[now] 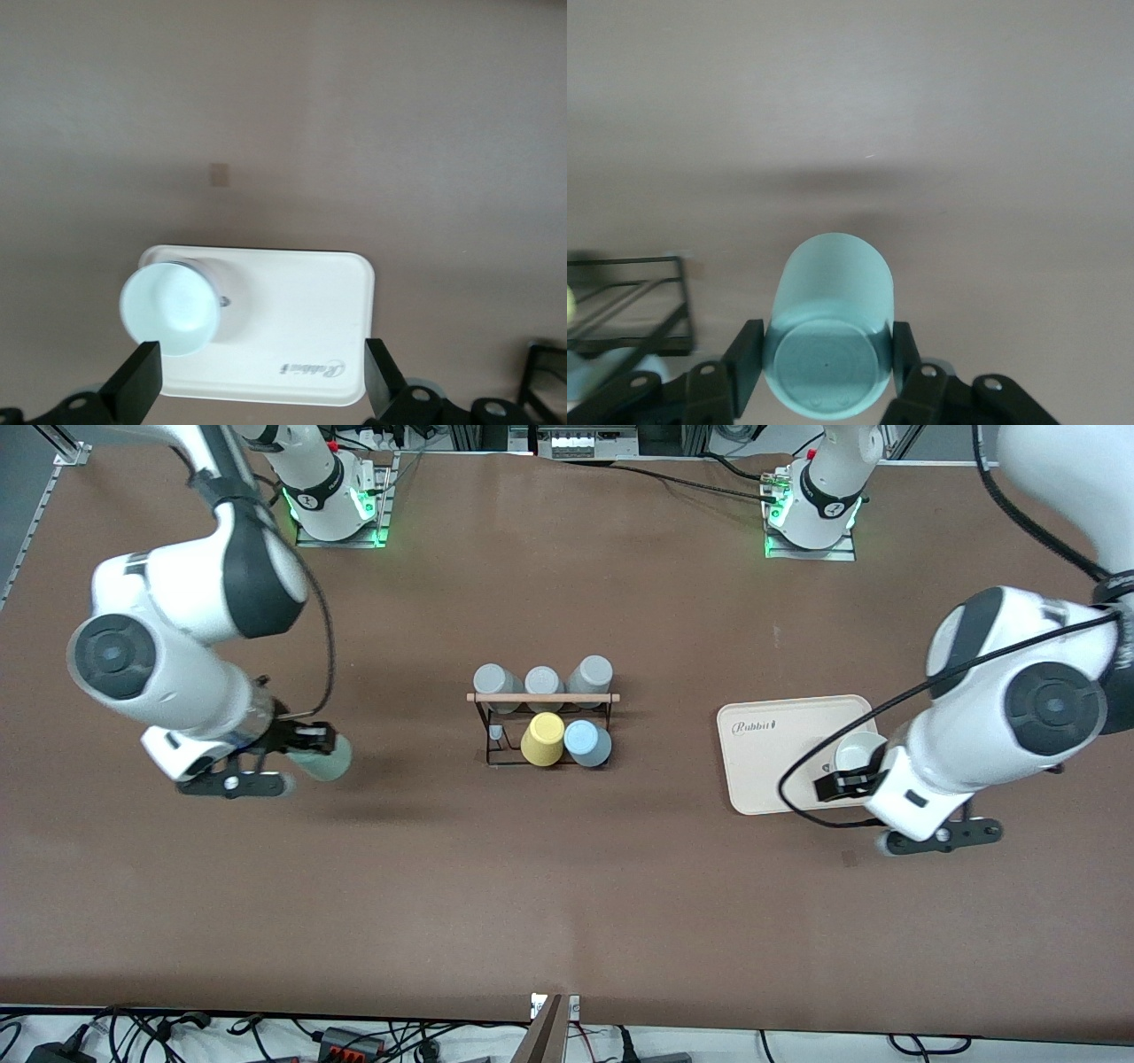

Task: Hang scattered cups on rack with three cups
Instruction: 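Carry the teal cup to the rack and hang it with the right gripper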

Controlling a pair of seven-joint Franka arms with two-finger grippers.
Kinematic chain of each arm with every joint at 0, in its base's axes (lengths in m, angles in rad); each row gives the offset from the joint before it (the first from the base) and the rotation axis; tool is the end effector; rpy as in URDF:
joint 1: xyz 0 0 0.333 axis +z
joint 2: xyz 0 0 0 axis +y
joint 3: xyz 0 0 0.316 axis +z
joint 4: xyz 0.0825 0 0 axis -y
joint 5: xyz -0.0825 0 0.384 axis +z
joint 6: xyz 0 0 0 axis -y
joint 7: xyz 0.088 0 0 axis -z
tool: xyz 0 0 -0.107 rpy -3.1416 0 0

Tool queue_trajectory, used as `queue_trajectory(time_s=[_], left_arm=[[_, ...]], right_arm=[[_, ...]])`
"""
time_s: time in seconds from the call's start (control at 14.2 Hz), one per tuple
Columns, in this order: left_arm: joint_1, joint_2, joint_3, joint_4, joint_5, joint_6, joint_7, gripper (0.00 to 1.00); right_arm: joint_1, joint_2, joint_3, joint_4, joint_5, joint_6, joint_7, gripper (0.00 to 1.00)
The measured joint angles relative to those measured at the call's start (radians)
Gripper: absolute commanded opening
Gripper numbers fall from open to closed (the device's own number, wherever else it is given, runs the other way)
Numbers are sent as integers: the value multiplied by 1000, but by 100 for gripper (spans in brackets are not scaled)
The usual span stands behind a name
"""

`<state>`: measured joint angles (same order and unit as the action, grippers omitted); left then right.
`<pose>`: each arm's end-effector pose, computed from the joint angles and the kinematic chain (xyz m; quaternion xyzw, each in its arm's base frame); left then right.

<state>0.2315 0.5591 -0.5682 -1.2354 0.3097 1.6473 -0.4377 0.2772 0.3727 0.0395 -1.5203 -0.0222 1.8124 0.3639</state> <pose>0.6882 -0.1099 0.4746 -0.9973 -0.0640 0.0282 0.0202 0.6301 0.2010 0.4403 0.9990 -0.0216 -0.0367 0.0166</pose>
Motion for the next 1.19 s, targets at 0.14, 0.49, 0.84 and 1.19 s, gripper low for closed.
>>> queue_trajectory(time_s=[0.14, 0.49, 0.84, 1.19], left_arm=[[57, -50, -4, -12, -96, -28, 58, 100], [168, -194, -24, -128, -174, -72, 122, 100], [157, -358, -40, -392, -175, 61, 108, 100], [169, -383, -25, -382, -175, 77, 110, 100]], right_arm=[[68, 6, 0, 1, 0, 4, 107, 27], [198, 41, 0, 2, 0, 88, 308, 27], [278, 56, 0, 3, 0, 143, 446, 27], [314, 92, 0, 5, 0, 167, 499, 27]])
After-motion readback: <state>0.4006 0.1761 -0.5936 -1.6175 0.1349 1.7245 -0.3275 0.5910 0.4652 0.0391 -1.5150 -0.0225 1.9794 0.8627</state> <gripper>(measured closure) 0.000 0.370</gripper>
